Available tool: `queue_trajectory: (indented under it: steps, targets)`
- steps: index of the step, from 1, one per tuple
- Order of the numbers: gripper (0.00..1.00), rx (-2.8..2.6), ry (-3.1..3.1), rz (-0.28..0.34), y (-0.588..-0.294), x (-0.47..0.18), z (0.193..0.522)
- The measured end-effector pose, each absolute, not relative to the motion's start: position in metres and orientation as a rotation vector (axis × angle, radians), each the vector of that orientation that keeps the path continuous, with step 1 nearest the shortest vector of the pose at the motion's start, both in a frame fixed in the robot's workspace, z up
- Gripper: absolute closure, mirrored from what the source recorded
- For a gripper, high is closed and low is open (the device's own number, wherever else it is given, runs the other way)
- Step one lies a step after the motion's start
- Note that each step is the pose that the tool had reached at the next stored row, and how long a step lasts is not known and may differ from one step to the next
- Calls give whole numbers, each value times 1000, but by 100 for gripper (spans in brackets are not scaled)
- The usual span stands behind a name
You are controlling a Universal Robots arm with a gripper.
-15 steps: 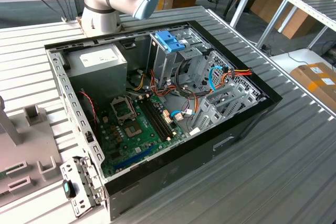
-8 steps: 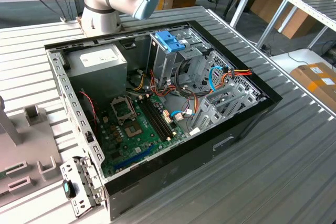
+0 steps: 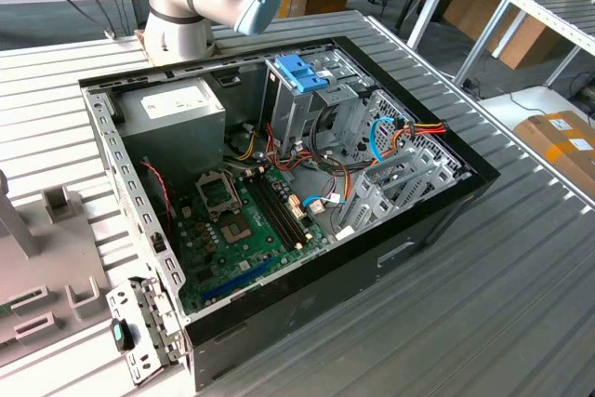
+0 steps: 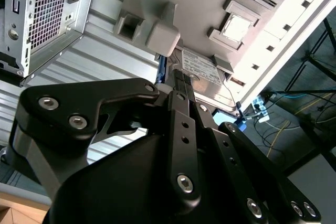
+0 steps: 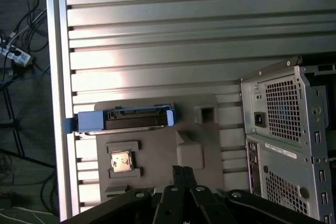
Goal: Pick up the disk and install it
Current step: 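Reach for the disk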
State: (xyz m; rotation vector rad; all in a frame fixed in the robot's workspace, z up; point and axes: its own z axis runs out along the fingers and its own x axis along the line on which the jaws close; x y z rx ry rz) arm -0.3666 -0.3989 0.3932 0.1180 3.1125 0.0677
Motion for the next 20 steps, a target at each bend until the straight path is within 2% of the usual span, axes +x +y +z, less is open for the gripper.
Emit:
queue_trajectory:
  steps: [20]
  targets:
    - [90, 118, 3112, 68, -399, -379, 393]
